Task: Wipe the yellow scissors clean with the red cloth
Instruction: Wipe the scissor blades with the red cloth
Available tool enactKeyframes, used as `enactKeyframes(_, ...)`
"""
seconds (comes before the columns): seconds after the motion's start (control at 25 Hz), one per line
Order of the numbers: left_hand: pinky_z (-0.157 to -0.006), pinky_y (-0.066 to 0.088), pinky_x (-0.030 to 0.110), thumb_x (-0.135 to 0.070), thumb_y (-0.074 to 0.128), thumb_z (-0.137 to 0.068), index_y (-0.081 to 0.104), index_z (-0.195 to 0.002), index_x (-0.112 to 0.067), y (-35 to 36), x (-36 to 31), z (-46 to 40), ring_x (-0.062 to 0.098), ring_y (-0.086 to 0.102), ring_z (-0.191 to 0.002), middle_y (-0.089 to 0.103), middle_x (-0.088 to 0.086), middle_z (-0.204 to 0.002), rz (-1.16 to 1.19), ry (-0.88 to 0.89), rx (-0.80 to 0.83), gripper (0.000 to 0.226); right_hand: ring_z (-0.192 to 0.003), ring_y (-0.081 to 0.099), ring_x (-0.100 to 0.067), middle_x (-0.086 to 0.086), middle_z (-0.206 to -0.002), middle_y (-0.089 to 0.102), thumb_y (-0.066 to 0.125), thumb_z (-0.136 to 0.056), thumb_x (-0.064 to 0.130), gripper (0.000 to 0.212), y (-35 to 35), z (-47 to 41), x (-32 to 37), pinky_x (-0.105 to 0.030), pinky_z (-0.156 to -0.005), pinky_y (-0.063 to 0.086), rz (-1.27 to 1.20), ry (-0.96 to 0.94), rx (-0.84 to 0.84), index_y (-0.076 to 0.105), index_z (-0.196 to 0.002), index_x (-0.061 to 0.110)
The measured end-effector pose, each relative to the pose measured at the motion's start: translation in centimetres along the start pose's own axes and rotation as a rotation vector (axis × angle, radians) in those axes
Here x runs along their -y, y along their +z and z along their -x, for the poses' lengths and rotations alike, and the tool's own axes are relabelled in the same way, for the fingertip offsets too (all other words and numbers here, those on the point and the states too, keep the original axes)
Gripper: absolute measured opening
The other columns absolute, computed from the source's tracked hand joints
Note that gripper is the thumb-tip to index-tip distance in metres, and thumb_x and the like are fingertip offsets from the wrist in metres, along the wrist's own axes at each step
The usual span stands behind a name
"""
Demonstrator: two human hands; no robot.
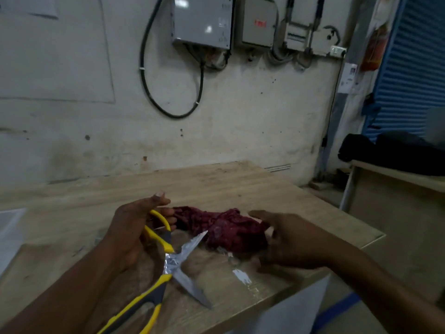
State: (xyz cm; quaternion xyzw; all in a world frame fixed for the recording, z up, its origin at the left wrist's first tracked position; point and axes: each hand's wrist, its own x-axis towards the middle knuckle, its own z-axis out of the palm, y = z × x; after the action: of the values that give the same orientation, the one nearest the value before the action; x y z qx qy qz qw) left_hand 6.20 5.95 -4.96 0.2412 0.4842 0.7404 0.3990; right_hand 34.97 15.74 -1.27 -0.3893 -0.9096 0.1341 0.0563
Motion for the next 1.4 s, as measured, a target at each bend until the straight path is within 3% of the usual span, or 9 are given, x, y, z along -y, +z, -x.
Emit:
enactKeyframes(0.08,-0.055,0.061,0.036,-0.028,0.072,-0.085,0.067,-0.095,0.005,-0.3,0.0,-0.2,0.029,0.065,-0.055,0.063,0.017,-0.068,0.015,-0.003,0.021,0.034,-0.118,0.055,-0.012,0.008,-0.14,0.059,0.078,-0.085,0.051,0.101,1.6,-0.2,0.6,-0.031,-0.099,0.047,0.065,-0.003,0.02,0.014,-0.162,0.046)
enactKeyframes(0.24,-0.053,0.057,0.033,-0.029,0.069,-0.092,0.065,-0.09,0.002,-0.3,0.3,-0.8,0.028,0.059,-0.05,0.058,0.013,-0.062,0.046,0.039,-0.009,0.031,-0.083,0.069,-0.001,0.013,-0.092,0.076,0.081,-0.081,0.047,0.033,1.2,-0.7,-0.8,-0.038,-0.083,0.061,-0.178,-0.014,-0.351,0.073,-0.112,0.037)
enactKeyframes(0.36,-0.051,0.056,0.033,-0.035,0.065,-0.098,0.065,-0.082,0.0,-0.1,0.5,-1.2,0.027,0.059,-0.045,0.058,0.013,-0.056,0.103,0.059,-0.081,0.039,-0.085,0.073,-0.011,0.001,-0.092,0.078,0.077,-0.078,0.046,0.027,-2.1,0.0,-1.6,-0.04,-0.079,0.059,-0.644,-0.007,-0.604,0.075,-0.097,0.028)
enactKeyframes(0.52,-0.056,0.055,0.036,-0.04,0.065,-0.097,0.067,-0.078,-0.001,-0.5,0.7,-1.5,0.029,0.061,-0.046,0.062,0.014,-0.058,0.122,0.067,-0.099,0.043,-0.106,0.071,-0.028,-0.003,-0.104,0.077,0.068,-0.091,0.019,0.016,-4.3,-0.8,0.0,-0.041,-0.087,0.055,-1.005,-0.118,-0.575,0.07,-0.107,0.019)
enactKeyframes(0.64,-0.056,0.055,0.036,-0.041,0.065,-0.097,0.067,-0.079,-0.001,-0.5,0.7,-1.2,0.029,0.06,-0.047,0.061,0.014,-0.058,0.124,0.066,-0.092,0.044,-0.096,0.074,-0.024,-0.003,-0.1,0.077,0.066,-0.095,0.008,0.017,-5.9,-0.8,1.5,-0.037,-0.076,0.059,-0.676,-0.224,-0.473,0.074,-0.104,0.02)
enactKeyframes(0.84,-0.047,0.052,0.033,-0.04,0.065,-0.097,0.064,-0.073,-0.002,-0.8,0.5,-1.6,0.028,0.055,-0.042,0.055,0.011,-0.053,0.125,0.097,-0.123,0.045,-0.089,0.069,0.001,0.005,-0.095,0.071,0.068,-0.091,-0.003,0.024,-4.2,-1.9,6.4,-0.017,-0.072,0.057,-0.219,-0.277,0.11,0.078,-0.097,0.018)
enactKeyframes(1.0,-0.044,0.048,0.032,-0.039,0.067,-0.096,0.06,-0.067,-0.004,-0.8,0.6,-1.8,0.027,0.052,-0.04,0.051,0.012,-0.051,0.152,0.12,-0.129,0.047,-0.099,0.065,-0.001,0.016,-0.104,0.067,0.067,-0.09,0.01,0.035,3.1,-3.7,6.3,-0.021,-0.091,0.053,-0.038,-0.213,-0.167,0.069,-0.11,0.038)
enactKeyframes(1.16,-0.046,0.048,0.033,-0.04,0.067,-0.096,0.059,-0.067,-0.004,-1.1,0.7,-2.1,0.027,0.051,-0.04,0.051,0.012,-0.051,0.148,0.138,-0.127,0.047,-0.079,0.067,0.002,0.024,-0.078,0.071,0.081,-0.081,0.034,0.026,4.3,-3.7,5.6,-0.032,-0.079,0.059,0.003,-0.101,-0.392,0.063,-0.097,0.043)
enactKeyframes(1.4,-0.046,0.049,0.034,-0.039,0.067,-0.096,0.06,-0.066,-0.004,-1.4,0.7,-2.2,0.028,0.053,-0.041,0.051,0.013,-0.052,0.135,0.156,-0.134,0.047,-0.093,0.063,-0.008,0.018,-0.098,0.07,0.053,-0.078,0.088,0.058,3.8,-2.8,8.4,-0.03,-0.076,0.052,0.325,-0.026,-0.194,0.063,-0.111,0.042)
